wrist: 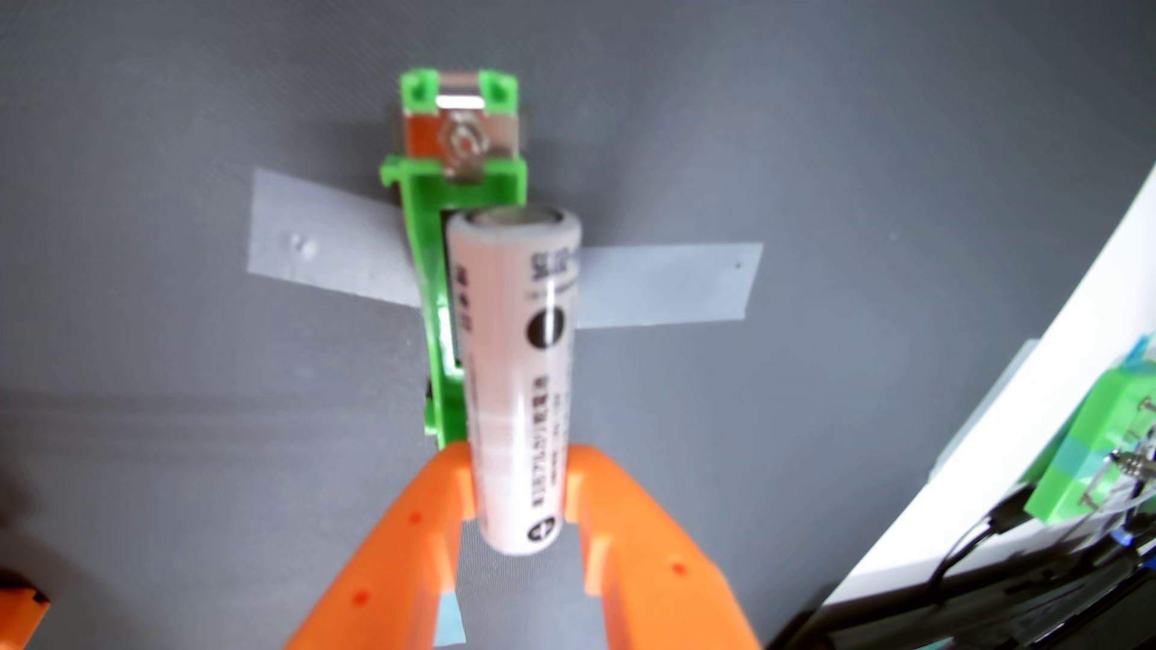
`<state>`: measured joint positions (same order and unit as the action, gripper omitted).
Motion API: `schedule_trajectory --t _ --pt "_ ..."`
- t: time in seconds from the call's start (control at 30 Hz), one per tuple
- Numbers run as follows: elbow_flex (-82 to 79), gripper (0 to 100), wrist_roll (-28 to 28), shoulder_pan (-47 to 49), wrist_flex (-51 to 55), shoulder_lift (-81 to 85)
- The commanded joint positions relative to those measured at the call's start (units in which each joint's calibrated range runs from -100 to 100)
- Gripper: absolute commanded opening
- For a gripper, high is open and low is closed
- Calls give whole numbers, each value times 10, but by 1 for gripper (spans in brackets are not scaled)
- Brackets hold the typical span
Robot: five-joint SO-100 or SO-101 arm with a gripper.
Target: Insert Battery
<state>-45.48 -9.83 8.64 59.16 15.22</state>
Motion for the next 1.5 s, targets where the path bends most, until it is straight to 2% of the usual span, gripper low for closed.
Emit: schedule_trajectory --t 0.0,0.53,0.83,1.47 --pt "2 2 4 -33 -7 12" --pt "-8 2 5 -29 -7 12" --pt "-9 2 25 -29 -7 12" --pt "-11 2 16 -27 -7 12"
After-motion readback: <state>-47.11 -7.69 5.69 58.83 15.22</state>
